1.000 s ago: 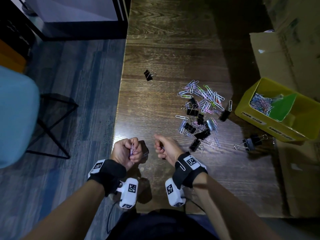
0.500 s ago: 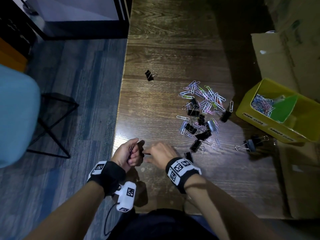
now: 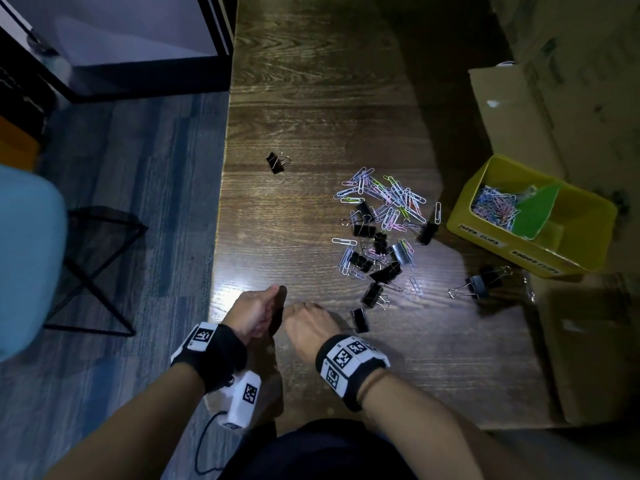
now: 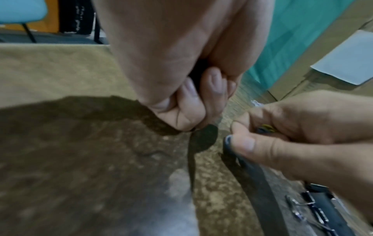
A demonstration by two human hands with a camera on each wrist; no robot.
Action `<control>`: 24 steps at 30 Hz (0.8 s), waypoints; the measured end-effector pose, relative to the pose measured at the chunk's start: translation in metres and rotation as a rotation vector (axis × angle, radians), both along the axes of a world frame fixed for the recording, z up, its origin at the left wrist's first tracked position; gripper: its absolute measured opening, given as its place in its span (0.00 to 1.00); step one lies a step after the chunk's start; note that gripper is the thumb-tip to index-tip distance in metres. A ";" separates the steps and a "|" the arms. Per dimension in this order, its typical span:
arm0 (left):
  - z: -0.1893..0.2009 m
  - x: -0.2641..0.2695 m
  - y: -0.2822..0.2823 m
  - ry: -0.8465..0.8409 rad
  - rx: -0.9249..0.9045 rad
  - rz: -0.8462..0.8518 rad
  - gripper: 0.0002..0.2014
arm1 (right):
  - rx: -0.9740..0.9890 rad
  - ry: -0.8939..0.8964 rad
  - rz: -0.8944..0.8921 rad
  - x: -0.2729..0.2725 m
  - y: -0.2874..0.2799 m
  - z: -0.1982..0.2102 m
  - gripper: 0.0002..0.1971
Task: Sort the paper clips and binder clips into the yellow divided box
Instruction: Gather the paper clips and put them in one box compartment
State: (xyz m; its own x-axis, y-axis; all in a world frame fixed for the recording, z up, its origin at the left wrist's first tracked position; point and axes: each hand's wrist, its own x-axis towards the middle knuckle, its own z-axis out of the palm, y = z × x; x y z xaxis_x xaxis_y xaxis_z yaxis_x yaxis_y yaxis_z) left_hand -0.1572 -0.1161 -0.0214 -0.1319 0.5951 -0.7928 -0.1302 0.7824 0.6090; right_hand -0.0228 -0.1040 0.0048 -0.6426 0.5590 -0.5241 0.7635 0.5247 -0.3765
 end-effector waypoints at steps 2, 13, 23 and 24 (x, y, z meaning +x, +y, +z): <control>0.008 0.009 0.014 0.008 0.019 -0.031 0.24 | -0.074 0.126 -0.216 0.019 0.013 0.014 0.14; 0.090 0.184 0.174 -0.114 0.174 -0.351 0.17 | -0.487 1.150 -1.600 0.192 0.137 0.077 0.15; 0.096 0.322 0.242 -0.070 0.192 -0.474 0.12 | -0.168 0.543 -1.406 0.289 0.213 0.056 0.13; 0.096 0.322 0.241 -0.080 0.195 -0.489 0.11 | -0.158 0.482 -1.348 0.291 0.214 0.056 0.14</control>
State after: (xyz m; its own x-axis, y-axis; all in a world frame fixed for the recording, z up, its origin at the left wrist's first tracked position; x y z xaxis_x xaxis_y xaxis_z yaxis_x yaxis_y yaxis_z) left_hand 0.1643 0.1246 0.0744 0.2543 0.7092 -0.6576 0.1694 0.6367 0.7522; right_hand 0.2680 0.1100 0.0605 0.1901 0.8298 -0.5247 0.4191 -0.5519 -0.7210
